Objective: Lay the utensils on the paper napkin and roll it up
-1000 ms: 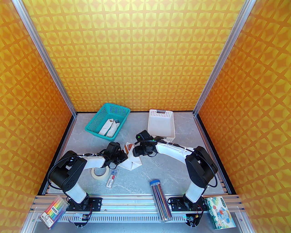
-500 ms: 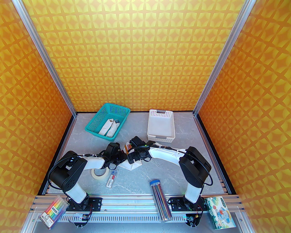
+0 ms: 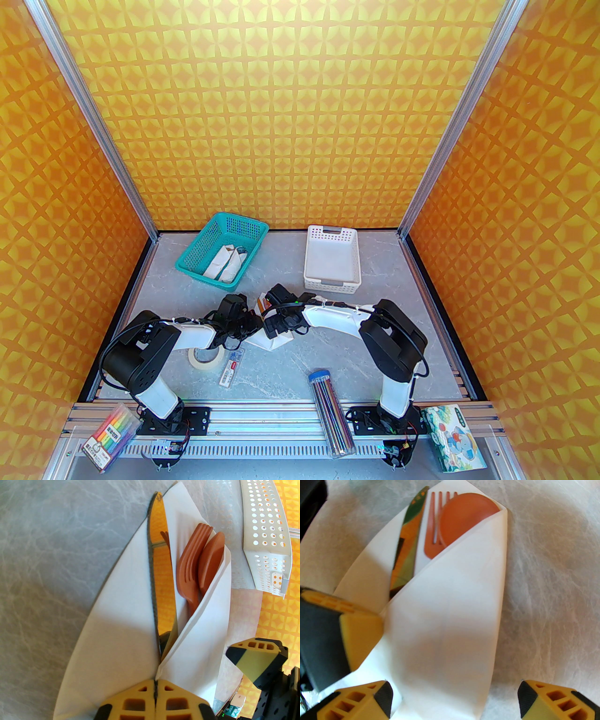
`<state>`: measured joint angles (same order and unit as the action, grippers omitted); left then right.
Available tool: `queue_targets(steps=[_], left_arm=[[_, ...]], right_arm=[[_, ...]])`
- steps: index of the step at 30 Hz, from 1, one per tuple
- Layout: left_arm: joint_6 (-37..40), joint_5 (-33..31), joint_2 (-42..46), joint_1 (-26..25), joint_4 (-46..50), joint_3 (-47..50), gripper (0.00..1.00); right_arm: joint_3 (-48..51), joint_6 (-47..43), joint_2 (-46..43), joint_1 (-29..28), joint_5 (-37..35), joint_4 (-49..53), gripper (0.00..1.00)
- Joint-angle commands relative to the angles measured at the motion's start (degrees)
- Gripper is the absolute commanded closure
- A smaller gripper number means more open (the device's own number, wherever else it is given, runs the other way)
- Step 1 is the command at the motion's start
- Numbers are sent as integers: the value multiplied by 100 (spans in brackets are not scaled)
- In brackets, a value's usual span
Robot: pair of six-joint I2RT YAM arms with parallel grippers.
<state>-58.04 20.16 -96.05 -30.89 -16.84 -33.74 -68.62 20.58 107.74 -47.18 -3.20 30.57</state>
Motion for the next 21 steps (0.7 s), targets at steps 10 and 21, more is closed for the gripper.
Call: queue_targets(steps=[10, 21], left_arm=[[1, 49, -140, 22, 149, 120, 100], [12, 49, -141, 20, 200, 104, 100]], right_arm=[[-178, 227, 371, -37, -227, -50, 10], [54, 354, -102, 128, 344, -525, 7]])
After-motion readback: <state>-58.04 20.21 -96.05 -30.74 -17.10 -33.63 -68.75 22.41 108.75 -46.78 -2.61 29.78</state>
